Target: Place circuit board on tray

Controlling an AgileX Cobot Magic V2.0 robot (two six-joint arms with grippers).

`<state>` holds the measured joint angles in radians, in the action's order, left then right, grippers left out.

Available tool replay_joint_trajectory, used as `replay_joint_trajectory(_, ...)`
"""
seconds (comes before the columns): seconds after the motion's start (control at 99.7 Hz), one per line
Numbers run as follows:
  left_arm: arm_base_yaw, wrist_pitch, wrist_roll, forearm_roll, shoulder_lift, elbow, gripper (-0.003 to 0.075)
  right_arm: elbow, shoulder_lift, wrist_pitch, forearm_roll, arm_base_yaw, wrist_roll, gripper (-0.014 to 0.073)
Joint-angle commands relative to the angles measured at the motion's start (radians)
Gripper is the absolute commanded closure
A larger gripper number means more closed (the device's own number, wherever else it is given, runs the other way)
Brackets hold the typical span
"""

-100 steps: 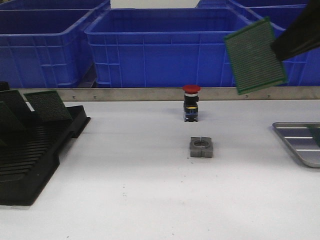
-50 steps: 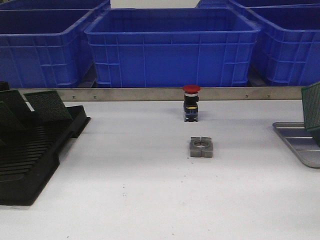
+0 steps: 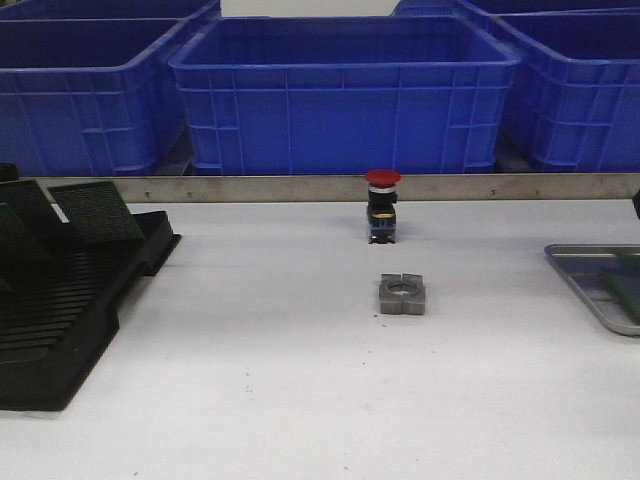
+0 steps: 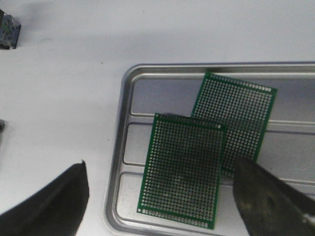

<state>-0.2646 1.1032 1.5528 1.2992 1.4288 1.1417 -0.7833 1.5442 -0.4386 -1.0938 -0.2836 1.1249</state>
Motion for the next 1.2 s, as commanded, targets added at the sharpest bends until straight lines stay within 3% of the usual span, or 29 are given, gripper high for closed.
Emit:
replay_joint_trajectory(0.0, 0.018, 0.015, -0.018, 0.081, -0.038, 0.032, 0.0478, -0.026, -0.079, -0.018, -0.014, -0.007, 0.023, -0.0046)
replay_joint_trajectory(0.08, 0.046, 0.015, -0.086, 0.081, -0.041, 0.032, 0.0593, -0.026, -0.114, -0.058, -0.014, -0.006, 0.023, 0.0032)
replay_joint_trajectory(0.16, 0.078, 0.022, -0.122, 0.065, -0.046, 0.032, 0.0741, -0.026, -0.153, -0.097, -0.014, -0.006, 0.024, 0.0224)
replay_joint_trajectory(0.301, 0.143, 0.068, -0.181, -0.013, -0.063, 0.032, 0.0737, -0.023, -0.223, -0.173, -0.012, -0.001, 0.026, 0.066)
replay_joint_trajectory(0.521, 0.22, 0.03, -0.223, -0.076, -0.141, 0.008, 0.0738, -0.003, -0.335, -0.16, -0.015, 0.017, 0.027, 0.0653)
replay_joint_trajectory(0.923, 0.24, -0.589, -0.408, -0.188, -0.476, -0.228, 0.0738, 0.172, -0.606, 0.129, -0.082, 0.295, 0.088, 0.0653)
replay_joint_trajectory(1.193, 0.24, -0.83, -0.406, -0.166, -0.714, -0.457, 0.0737, 0.346, -0.887, 0.291, -0.082, 0.377, 0.088, 0.0653)
